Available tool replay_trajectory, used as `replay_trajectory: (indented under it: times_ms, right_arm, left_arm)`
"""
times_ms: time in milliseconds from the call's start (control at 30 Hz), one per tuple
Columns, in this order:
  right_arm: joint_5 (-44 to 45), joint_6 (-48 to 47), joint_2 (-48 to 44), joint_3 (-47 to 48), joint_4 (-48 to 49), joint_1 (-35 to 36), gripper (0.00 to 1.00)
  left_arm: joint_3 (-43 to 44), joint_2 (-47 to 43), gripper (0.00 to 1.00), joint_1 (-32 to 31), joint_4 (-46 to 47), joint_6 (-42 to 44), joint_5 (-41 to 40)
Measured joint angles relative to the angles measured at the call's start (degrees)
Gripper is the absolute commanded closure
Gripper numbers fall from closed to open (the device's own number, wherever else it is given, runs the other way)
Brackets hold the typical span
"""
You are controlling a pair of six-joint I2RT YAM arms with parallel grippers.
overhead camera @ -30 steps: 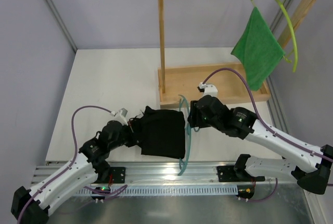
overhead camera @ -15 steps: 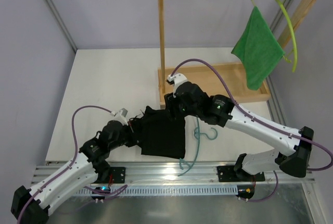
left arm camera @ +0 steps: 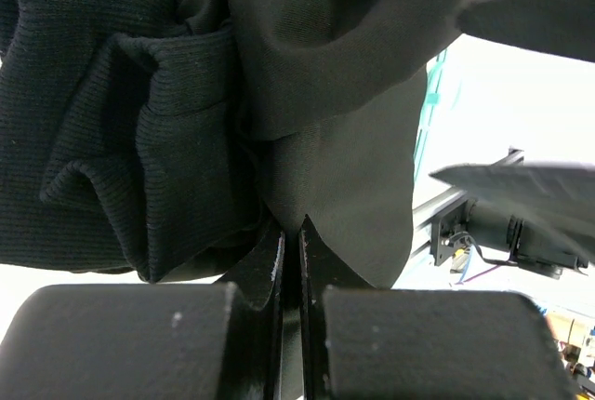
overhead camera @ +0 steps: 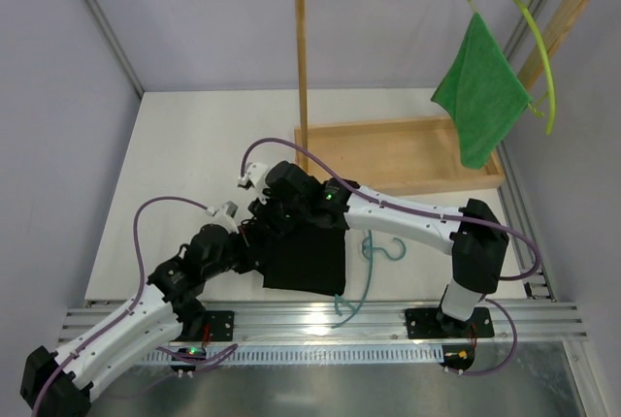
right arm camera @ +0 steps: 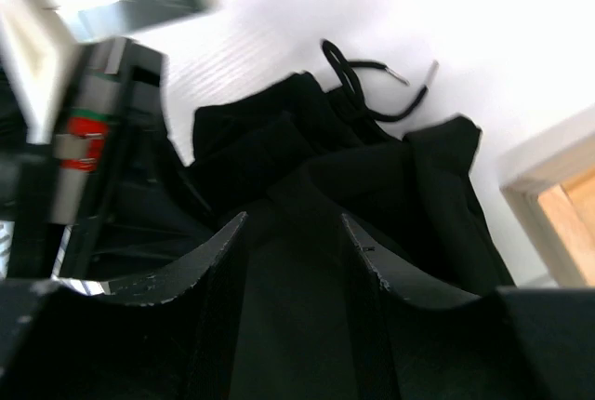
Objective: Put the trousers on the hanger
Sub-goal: Place trousers on hanger
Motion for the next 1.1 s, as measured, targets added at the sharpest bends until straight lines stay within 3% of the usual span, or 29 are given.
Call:
replay_trajectory:
  times_ms: [233,533,567,733,933,1100]
  right_arm:
    - [-4.9,-7.0,0.2,0.0,3.6,1.2,0.54]
    - [-3.7,-10.7,6.0,-0.1,4.1,1.6,0.56]
    - [-3.1,-10.8,6.4,-0.2,4.1,1.6,0.58]
    - [2.4,-10.7,7.3,-1.0,5.5,1.8,0.96]
    - [7.0,-3.6,7.5,-1.0,7.6,-0.7,0.96]
    - [7.1,5.4,11.9,4.9,5.2,-5.8,0.96]
  left_arm:
    - [0.0,1.2,1.00,0.0,0.6,0.0,0.0]
    - [0.0,0.2,1.00,0.0,0.6,0.0,0.0]
    - [0.0,0.2,1.00,0.0,0.6,0.0,0.0]
    - [0.0,-0.1,1.00,0.0,0.6,0.0,0.0]
    - [0.0,-0.7,1.00,0.0,-0.2,-0.4,-0.6]
    - [0.0,-1.8,1.00,0.2,-0.9,-2.0,-2.9]
